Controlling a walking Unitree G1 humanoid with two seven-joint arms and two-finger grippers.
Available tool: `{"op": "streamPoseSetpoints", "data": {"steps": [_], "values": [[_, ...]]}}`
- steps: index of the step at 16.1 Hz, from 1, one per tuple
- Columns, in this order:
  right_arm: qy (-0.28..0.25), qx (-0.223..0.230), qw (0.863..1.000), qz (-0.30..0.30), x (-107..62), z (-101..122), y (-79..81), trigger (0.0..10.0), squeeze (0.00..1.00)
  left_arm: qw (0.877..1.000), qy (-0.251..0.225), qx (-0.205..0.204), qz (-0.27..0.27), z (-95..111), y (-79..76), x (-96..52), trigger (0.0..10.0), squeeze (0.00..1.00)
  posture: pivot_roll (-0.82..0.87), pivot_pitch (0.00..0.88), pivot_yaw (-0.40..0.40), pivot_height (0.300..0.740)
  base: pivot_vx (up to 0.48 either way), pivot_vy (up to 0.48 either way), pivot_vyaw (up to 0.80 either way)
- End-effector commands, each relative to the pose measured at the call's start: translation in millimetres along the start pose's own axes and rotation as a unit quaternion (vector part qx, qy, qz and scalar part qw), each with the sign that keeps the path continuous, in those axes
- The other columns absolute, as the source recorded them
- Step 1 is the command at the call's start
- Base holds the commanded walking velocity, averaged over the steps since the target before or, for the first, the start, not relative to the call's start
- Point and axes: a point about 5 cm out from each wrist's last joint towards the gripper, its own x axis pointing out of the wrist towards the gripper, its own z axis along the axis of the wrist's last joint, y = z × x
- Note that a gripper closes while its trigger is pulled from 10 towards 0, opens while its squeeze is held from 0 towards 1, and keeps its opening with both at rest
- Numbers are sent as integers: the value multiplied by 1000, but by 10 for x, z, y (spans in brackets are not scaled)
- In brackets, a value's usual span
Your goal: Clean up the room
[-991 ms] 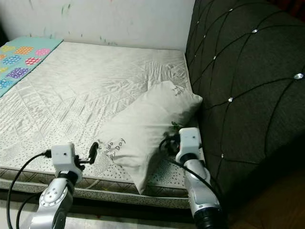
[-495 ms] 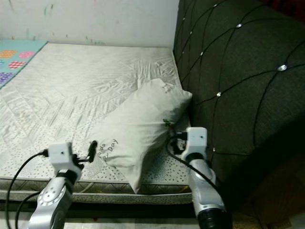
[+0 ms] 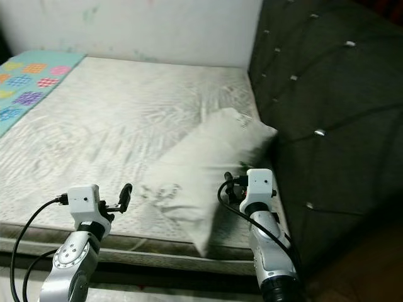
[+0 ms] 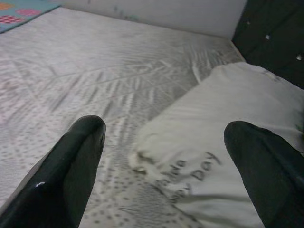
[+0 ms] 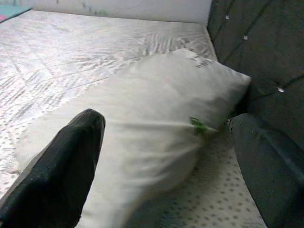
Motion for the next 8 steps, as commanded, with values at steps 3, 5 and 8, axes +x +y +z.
{"op": "streamPoseSetpoints", "data": {"steps": [3, 5, 8], "values": [[-8, -4, 1000, -6, 15, 44, -9, 10000, 0, 1000, 0, 6, 0, 29, 14, 7, 10000, 0, -70, 0, -22, 740, 0, 480, 0], [-7, -8, 1000, -6, 2, 30, -17, 10000, 0, 1000, 7, 22, 0, 8, 14, 3, 10000, 0, -70, 0, -22, 740, 0, 240, 0], [-9, -16, 1000, -9, -12, 29, -62, 10000, 0, 1000, -10, 21, -18, 40, 18, -27, 10000, 0, -73, 0, -23, 740, 0, 0, 0]]}}
